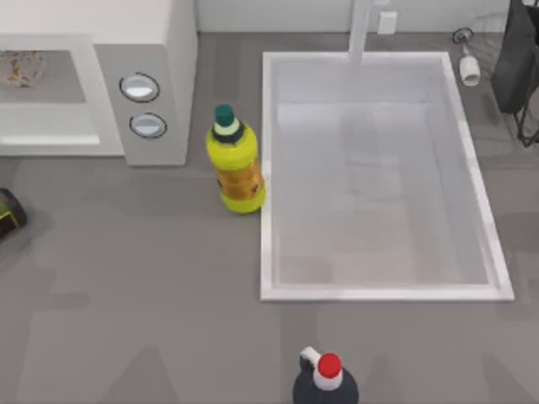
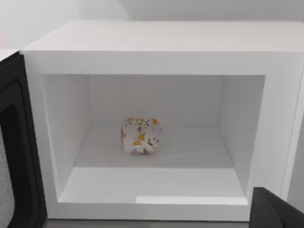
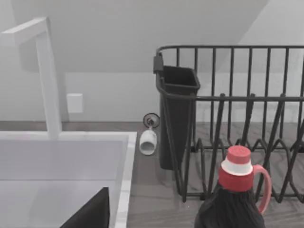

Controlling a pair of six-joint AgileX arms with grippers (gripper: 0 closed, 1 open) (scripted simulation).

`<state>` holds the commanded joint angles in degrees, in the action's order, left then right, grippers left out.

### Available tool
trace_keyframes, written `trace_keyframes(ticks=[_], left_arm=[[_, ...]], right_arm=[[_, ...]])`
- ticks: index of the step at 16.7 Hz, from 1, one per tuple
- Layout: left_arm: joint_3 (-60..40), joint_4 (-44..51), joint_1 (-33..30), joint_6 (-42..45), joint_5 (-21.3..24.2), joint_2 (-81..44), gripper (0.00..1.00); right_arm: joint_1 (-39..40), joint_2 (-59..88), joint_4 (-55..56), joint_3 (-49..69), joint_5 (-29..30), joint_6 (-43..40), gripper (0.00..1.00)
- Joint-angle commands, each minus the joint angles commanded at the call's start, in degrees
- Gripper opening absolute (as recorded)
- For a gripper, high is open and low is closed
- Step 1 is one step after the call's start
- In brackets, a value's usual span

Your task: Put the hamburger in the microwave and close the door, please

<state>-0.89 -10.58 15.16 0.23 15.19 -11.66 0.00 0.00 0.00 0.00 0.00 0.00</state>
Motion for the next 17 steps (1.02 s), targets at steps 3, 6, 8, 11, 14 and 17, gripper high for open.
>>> trace_keyframes(ticks=[3,6,8,11,14,17], left_arm=[[0.13,2.11,0.30,-0.04,0.57,2.30,0.00],[0.69,8.35,0.48,-0.14,0.52,9.32,0.00],[1.20,13.52,0.28,-0.21,0.22,15.09,0.00],[1.62,18.15,-0.55,-0.32,-0.57,19.86,0.00],[1.64,18.50,-0.70,-0.33,-0.71,20.22,0.00],[1.21,18.74,0.23,-0.33,0.23,20.24,0.00]], right_arm=[[0.00,0.00,0.00,0.00,0.00,0.00,1.00],[0.00,0.00,0.00,0.00,0.00,0.00,1.00],[0.00,0.00,0.00,0.00,0.00,0.00,1.00],[0.00,0.00,0.00,0.00,0.00,0.00,1.00],[0.00,0.00,0.00,0.00,0.00,0.00,1.00],[0.00,0.00,0.00,0.00,0.00,0.00,1.00]])
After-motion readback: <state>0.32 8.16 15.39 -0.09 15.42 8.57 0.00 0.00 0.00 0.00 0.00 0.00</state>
